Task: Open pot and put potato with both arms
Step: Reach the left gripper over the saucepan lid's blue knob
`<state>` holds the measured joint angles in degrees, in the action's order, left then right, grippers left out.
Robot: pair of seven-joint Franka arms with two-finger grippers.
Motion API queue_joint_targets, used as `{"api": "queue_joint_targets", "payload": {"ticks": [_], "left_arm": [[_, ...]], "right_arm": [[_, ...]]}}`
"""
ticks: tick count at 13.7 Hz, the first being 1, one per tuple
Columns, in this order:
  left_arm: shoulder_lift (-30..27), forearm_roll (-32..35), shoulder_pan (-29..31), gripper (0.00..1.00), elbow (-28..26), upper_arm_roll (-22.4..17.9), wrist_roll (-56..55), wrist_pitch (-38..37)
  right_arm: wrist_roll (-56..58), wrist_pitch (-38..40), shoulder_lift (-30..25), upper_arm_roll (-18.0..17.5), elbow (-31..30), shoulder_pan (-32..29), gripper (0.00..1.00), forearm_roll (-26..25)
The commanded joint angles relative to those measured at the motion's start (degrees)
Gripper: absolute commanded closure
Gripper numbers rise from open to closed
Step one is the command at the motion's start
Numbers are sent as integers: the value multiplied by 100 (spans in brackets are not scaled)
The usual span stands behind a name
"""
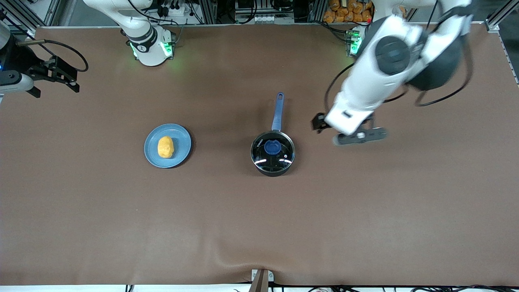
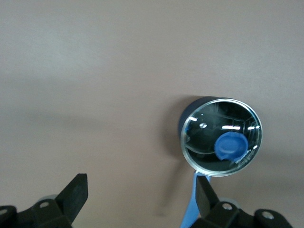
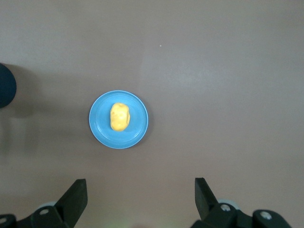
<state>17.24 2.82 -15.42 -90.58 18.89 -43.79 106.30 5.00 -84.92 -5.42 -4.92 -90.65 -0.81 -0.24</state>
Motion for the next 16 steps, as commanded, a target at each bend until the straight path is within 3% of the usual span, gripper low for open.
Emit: {"api": "queue_joint_targets", "payload": {"ticks": [1,12,16], "left_arm": [[463,184,-277,0,155,-8,-445,320],[1448,228,-1068,0,252,-87,-1210,1270],[1703,728,-1191,0,252,-78,-1632,1376]], "right_arm": [[-8,98,-29,-70,4,-87,0,15],[-8,143,6,-70,4,-210,0,24],[-8,160,6,-70,4,-209,0,41]]}}
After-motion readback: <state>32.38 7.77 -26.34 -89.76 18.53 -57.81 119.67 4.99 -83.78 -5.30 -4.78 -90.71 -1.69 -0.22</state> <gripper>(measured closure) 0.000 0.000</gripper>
